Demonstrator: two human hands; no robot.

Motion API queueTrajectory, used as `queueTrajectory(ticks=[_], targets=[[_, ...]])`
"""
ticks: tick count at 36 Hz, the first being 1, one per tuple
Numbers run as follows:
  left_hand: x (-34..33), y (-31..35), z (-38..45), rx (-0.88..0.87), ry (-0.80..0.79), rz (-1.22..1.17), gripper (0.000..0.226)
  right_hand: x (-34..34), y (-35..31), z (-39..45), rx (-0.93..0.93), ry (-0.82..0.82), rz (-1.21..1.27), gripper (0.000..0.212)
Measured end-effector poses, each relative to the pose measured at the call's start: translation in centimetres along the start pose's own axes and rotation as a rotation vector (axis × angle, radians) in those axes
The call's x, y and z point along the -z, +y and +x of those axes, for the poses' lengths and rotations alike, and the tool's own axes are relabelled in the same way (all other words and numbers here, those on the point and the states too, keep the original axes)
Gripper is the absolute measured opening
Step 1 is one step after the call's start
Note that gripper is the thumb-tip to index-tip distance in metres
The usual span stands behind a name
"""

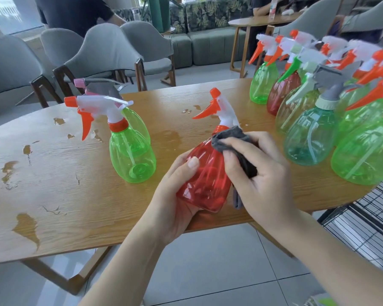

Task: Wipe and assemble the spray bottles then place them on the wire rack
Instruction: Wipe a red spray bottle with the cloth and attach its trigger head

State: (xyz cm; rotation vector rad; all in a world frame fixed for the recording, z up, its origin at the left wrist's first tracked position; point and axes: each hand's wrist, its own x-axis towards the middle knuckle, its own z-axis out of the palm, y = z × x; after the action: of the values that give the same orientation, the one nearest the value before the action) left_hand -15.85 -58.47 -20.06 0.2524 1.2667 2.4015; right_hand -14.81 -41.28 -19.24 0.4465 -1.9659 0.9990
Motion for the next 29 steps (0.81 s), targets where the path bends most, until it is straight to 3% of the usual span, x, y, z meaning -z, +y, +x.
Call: queueTrajectory(ticks=[4,9,14,18,21,25,29], targets=[[0.1,0.0,0.1,-0.001,0.046,-0.069,0.092,-0.1,-0.8,-0.9,0.123,-0.042,0.004,0.018],[0.0,0.3,-0.3,0.106,-0.018,-0.142,0.053,-0.8,-1.5,-2.4,0.393,-0.138,-0.043,0.016],[0.1,0.4,-0.3,0.152,-0.077,-0.187,0.053,-0.9,-1.2,-2.3,0.491,-0.144,-0.091,0.016],[-0.1,0.4,0.0,0.108,-0.088,-0.195,0.057,-0.4,-0.8,-1.6,0.414,-0.12,-0.101,0.016],[-0.2,0.3,0.2,0.032,-0.03,-0.163,0.085,-0.2,-0.3,-0.9,0.264,-0.074,-0.063,0.019],[-0.3,0.2,0.1,-0.007,-0.013,-0.116,0.082,0.0,0.2,0.2,0.011,-0.028,0.009,0.025],[-0.4,0.4,-0.1,-0.006,-0.006,-0.101,0.091,-0.1,0.1,0.2,-0.038,-0.017,-0.007,0.027]])
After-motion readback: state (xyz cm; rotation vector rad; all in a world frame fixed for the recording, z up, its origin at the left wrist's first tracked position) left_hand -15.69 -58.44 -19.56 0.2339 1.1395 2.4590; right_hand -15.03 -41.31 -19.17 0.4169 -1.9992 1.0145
